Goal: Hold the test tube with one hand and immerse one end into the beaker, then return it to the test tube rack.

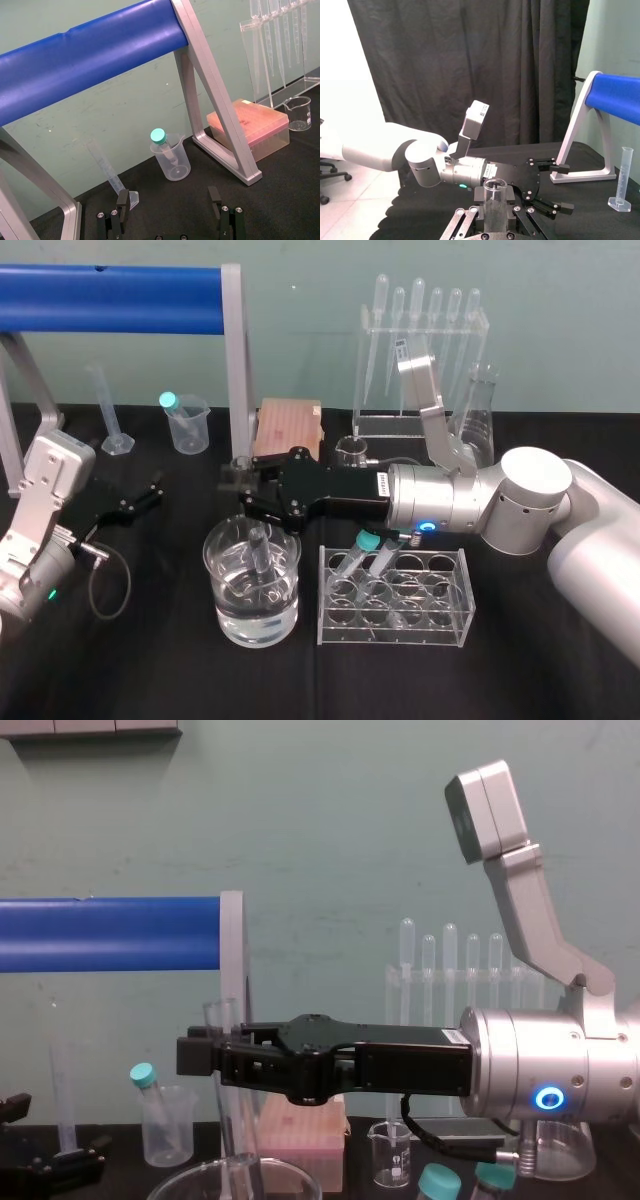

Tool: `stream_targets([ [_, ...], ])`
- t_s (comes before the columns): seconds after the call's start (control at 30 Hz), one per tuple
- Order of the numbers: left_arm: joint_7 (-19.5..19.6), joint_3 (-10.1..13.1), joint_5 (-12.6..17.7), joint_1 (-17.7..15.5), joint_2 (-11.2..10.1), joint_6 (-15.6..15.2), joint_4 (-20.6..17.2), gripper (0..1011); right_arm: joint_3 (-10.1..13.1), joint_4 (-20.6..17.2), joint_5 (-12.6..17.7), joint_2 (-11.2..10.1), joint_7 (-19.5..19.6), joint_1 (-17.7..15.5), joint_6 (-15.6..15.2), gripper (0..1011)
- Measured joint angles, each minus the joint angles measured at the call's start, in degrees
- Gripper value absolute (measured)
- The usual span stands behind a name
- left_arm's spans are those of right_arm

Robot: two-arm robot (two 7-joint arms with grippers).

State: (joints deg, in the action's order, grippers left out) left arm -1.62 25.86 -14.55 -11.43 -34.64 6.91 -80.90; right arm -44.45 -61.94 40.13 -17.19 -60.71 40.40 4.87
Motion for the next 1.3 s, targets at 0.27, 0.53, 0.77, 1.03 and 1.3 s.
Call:
stream_targets([
  [0.27, 0.0, 0.0, 0.0, 0.0, 0.0, 0.0, 0.0, 1000, 0.0, 0.0, 0.0, 0.0, 0.0, 0.0, 0.0, 228],
  [0.53, 0.0, 0.0, 0.0, 0.0, 0.0, 0.0, 0.0, 1000, 0.0, 0.0, 0.0, 0.0, 0.0, 0.0, 0.0, 228],
  [0.77, 0.0, 0.0, 0.0, 0.0, 0.0, 0.0, 0.0, 1000, 0.0, 0.0, 0.0, 0.0, 0.0, 0.0, 0.0, 228],
  [1.03, 0.0, 0.0, 0.0, 0.0, 0.0, 0.0, 0.0, 1000, 0.0, 0.0, 0.0, 0.0, 0.0, 0.0, 0.0, 228],
  [1.3, 0.0, 0.0, 0.0, 0.0, 0.0, 0.0, 0.0, 1000, 0.8, -0.1, 1.4, 0.5, -2.1, 0.0, 1.9, 228],
])
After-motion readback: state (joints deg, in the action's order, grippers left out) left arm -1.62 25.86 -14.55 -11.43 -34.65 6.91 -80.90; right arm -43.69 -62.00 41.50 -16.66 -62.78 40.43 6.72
